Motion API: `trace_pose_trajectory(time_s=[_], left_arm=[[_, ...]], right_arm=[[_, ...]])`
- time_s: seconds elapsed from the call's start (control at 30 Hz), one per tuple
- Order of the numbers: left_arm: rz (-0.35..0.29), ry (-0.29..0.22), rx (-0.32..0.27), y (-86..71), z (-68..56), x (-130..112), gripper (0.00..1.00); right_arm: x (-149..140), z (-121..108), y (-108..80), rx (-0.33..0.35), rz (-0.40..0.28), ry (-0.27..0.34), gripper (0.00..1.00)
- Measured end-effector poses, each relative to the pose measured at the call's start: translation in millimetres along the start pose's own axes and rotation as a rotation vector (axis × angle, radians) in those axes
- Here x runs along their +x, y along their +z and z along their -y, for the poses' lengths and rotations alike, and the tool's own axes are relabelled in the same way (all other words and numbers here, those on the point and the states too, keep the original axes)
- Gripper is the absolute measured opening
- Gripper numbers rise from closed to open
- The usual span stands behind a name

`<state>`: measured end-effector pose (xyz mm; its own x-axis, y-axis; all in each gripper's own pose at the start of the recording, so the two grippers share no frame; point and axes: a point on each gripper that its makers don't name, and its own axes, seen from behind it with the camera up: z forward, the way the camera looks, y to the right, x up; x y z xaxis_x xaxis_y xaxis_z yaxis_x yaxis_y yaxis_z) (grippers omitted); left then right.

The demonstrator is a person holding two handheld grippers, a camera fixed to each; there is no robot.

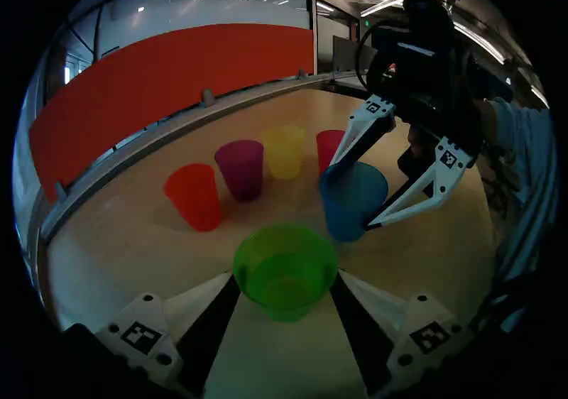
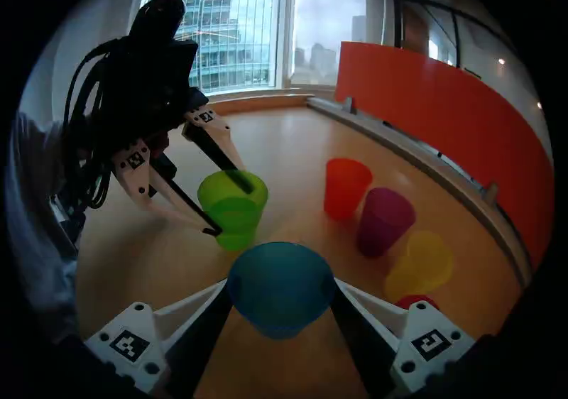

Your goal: Pour water

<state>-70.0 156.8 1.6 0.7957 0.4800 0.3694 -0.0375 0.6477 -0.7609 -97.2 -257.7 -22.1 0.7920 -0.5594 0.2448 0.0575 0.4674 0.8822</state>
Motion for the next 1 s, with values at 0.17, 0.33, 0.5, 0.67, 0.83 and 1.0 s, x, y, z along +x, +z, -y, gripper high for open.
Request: trace_pose_trajectory(time_s=[0.17, 0.33, 0.5, 0.67, 0.83, 1.0], left_arm=[[0.002, -0.01, -0.004, 1.7, -2.6, -5.0, 0.85], [0.004, -0.024, -0.006, 3.3, -3.2, -11.0, 0.85], [0.0, -0.037, -0.006, 3.2, -2.9, -13.4, 0.85], [-0.001, -0.04, -0.007, 1.5, -2.5, -16.2, 0.85], [0.0, -0.028, -0.005, 0.8, -3.7, -17.7, 0.85], [0.005, -0.037, -0.006, 0.3, -4.7, -17.5, 0.86]], right_arm=[[-3.6, 0.8, 1.5, -0.002, 0.008, -0.004, 0.93], [-7.0, 0.8, 3.0, -0.005, 0.012, 0.002, 0.93], [-9.6, 0.9, 3.2, -0.007, 0.013, 0.009, 0.93], [-12.0, 1.8, 3.0, -0.008, 0.012, 0.016, 0.93], [-16.7, 0.8, 2.1, -0.015, 0.018, 0.022, 0.93], [-17.1, 0.4, 0.4, -0.022, 0.019, 0.023, 0.98]])
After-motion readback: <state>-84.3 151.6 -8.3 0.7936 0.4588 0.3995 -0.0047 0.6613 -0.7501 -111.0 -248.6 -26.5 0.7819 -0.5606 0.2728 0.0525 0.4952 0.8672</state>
